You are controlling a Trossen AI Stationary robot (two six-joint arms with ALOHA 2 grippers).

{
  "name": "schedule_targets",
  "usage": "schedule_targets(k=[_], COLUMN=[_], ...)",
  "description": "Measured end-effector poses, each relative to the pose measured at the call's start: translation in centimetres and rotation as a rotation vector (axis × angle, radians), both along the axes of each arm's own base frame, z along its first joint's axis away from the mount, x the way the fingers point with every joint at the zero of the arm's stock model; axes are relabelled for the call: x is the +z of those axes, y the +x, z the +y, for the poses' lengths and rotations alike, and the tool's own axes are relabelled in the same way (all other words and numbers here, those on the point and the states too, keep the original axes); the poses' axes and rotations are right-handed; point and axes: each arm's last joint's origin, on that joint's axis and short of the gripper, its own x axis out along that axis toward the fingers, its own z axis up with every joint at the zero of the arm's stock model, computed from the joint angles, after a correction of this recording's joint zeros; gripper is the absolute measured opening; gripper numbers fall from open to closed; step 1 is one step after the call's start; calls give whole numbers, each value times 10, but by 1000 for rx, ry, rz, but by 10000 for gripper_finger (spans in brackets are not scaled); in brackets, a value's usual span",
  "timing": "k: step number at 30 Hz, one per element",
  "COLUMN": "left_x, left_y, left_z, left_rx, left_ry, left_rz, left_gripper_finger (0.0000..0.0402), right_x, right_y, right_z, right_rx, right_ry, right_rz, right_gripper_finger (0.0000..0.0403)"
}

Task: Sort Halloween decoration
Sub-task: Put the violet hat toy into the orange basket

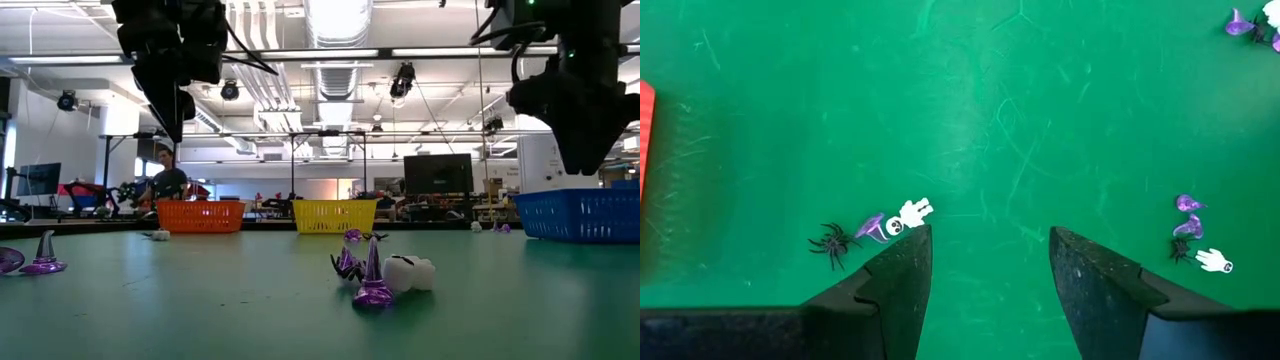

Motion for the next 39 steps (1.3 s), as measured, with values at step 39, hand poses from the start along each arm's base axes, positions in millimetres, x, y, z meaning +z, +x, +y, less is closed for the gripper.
schedule_targets(k=[39], left_x=[-37], left_y=[18], left_z=[-131], left_rx=[162], left_ry=[-134], left_rz=[46], left_gripper_finger=[194], right_x=[98], right_y=[24], right_z=[-12], right_rx=[236], right_ry=[-312], right_rz=[-276], right_gripper_finger=[141])
